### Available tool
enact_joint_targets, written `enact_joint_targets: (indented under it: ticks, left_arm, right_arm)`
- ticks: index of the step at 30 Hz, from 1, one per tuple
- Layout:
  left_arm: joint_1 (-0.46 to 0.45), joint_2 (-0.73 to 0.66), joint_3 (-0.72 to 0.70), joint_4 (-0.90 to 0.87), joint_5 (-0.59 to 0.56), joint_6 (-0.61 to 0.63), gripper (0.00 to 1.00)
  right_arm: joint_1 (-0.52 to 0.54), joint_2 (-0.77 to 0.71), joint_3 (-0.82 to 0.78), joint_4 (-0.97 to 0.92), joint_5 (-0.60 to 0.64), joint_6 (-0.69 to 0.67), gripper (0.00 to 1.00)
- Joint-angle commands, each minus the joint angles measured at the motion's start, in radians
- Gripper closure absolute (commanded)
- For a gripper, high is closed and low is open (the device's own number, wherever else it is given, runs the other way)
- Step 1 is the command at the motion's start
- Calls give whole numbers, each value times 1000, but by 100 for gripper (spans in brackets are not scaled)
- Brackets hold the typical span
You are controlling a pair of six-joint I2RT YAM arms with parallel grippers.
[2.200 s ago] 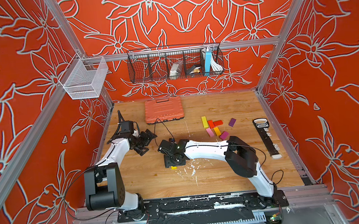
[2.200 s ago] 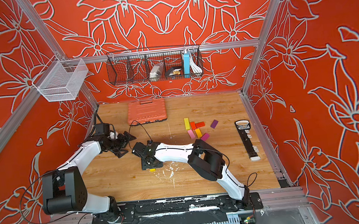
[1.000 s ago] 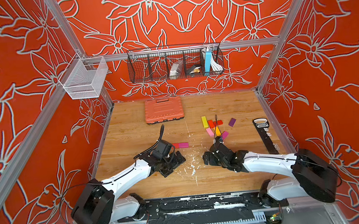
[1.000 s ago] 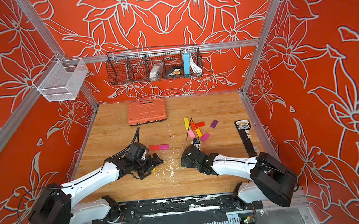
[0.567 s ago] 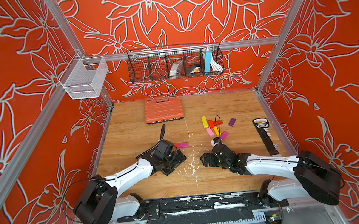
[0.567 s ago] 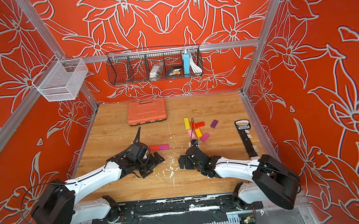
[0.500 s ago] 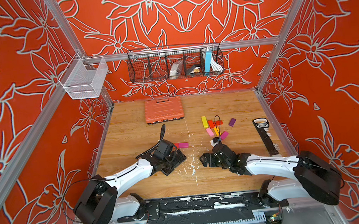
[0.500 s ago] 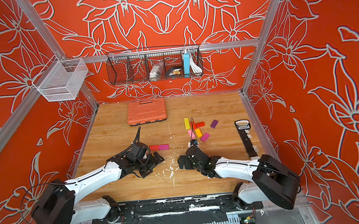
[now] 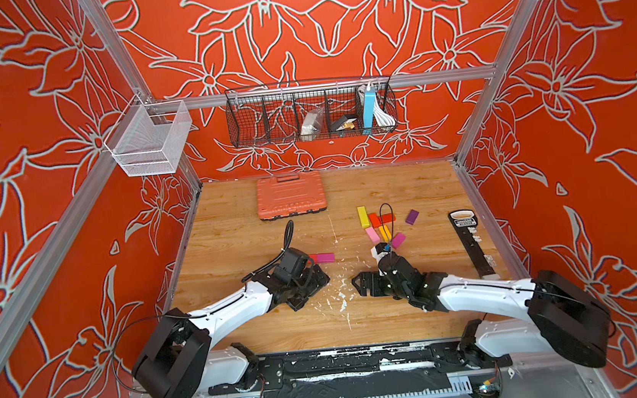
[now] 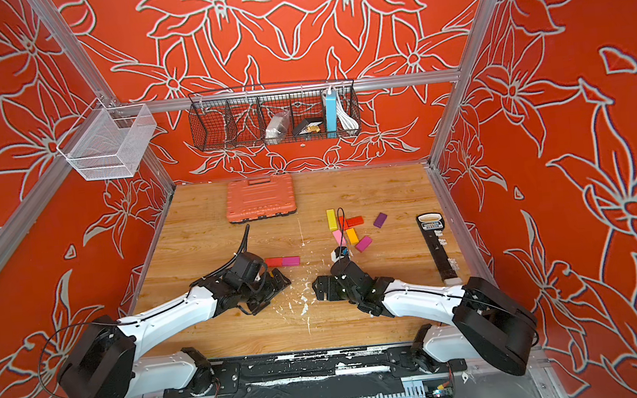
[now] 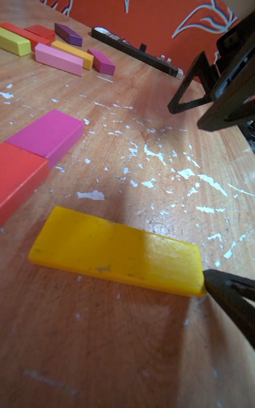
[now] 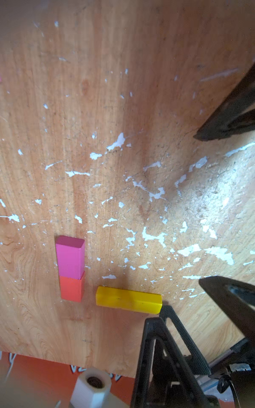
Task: Assemble the letter c with building blocks
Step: Assemble the building block at the center of the board.
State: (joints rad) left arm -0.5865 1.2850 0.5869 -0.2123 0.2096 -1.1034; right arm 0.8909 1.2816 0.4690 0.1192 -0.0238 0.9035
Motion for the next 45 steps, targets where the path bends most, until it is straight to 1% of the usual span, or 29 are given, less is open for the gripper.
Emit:
enact_joint_targets:
  ticks: [1,10,45]
  left_arm:
    - [12,14,-13,22,-7,6,2]
    - [38,7,-18,25,2,17,2]
    - [60,45,5,47,15,24,2]
  right_arm:
    - [2,13,8,-12,-2,-5,2]
    - [2,39,15,-1,-11,-3,3]
    - [3,63,26,-3,-12,-1,2]
